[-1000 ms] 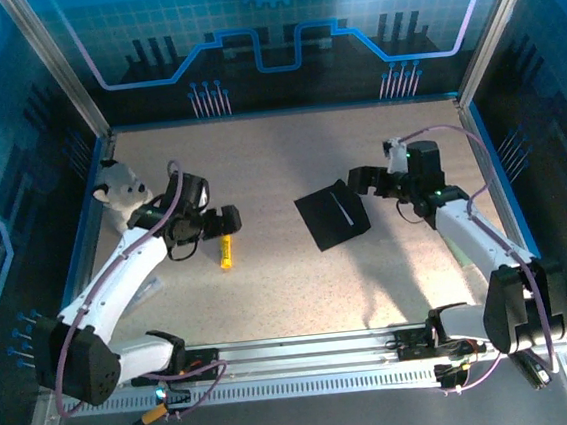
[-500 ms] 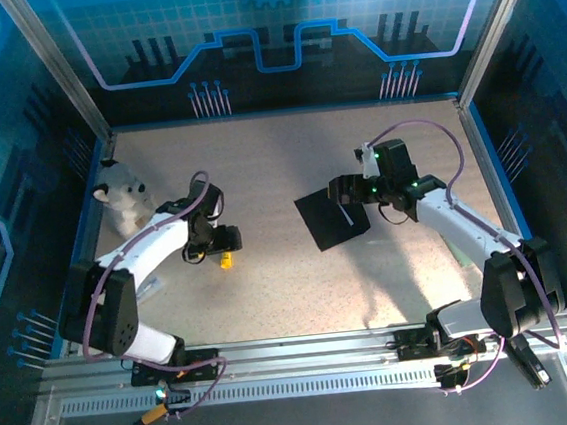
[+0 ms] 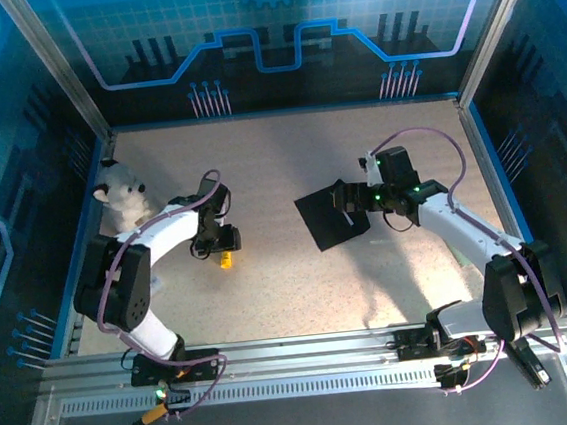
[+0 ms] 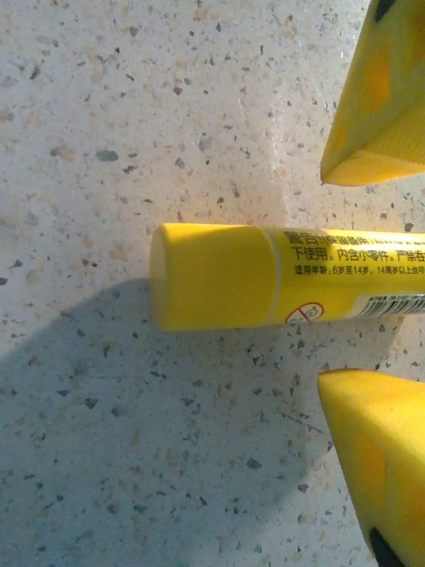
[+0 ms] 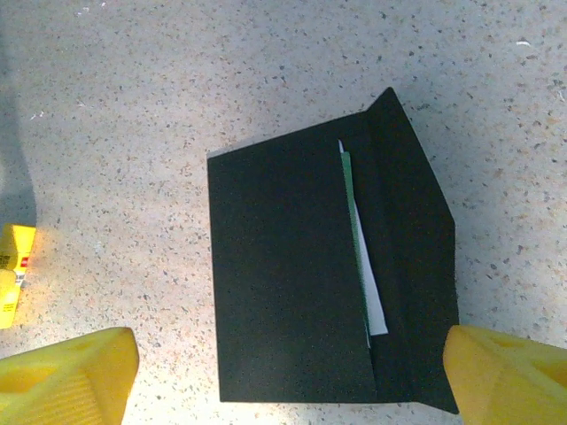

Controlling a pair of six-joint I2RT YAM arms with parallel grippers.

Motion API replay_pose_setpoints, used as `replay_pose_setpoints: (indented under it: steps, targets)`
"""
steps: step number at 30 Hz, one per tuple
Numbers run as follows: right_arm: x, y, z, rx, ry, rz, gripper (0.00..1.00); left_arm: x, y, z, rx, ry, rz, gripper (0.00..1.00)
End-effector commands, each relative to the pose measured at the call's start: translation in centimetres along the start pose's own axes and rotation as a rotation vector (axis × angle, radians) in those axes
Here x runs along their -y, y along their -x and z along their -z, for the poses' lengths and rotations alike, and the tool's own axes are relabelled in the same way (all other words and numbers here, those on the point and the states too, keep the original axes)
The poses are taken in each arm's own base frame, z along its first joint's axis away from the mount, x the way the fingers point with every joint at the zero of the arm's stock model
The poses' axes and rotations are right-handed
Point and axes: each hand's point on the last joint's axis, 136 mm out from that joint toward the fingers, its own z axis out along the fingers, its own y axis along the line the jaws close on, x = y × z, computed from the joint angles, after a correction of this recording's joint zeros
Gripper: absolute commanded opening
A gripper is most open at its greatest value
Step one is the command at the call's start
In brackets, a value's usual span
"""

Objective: Place the letter into the envelope and seal it

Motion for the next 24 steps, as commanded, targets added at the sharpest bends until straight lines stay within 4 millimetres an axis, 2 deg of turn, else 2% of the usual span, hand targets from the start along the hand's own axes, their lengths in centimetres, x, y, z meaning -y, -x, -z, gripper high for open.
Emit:
replay_pose_setpoints:
  steps: [1, 8, 9, 13, 24]
  targets:
    - [0.6, -0.3, 0.4, 0.001, -0.008, -0.006, 0.9, -0.1, -0.2, 0.1, -0.017, 0.02, -0.025, 0.56]
    - [0.8, 0.0, 0.3, 0.004, -0.001, -0.022, 0.89, -0.5, -0.8, -0.4, -0.05, 0.067, -0.031, 0.52]
    - [1.3, -1.1, 0.0, -0.018, -0.007, -0.03, 0.89, -0.5, -0.8, -0.4, -0.052, 0.074, -0.031, 0.51]
    - [1.4, -1.2, -0.1, -0.021, -0.004, -0.039, 0.89, -0.3, -0.9, -1.0, -0.075, 0.081, -0.022, 0.49]
    - [1.8, -1.4, 0.0, -0.022, -0.006, -0.043, 0.88, 0.3, 0.0, -1.3, -0.056, 0.082, -0.027, 0.46]
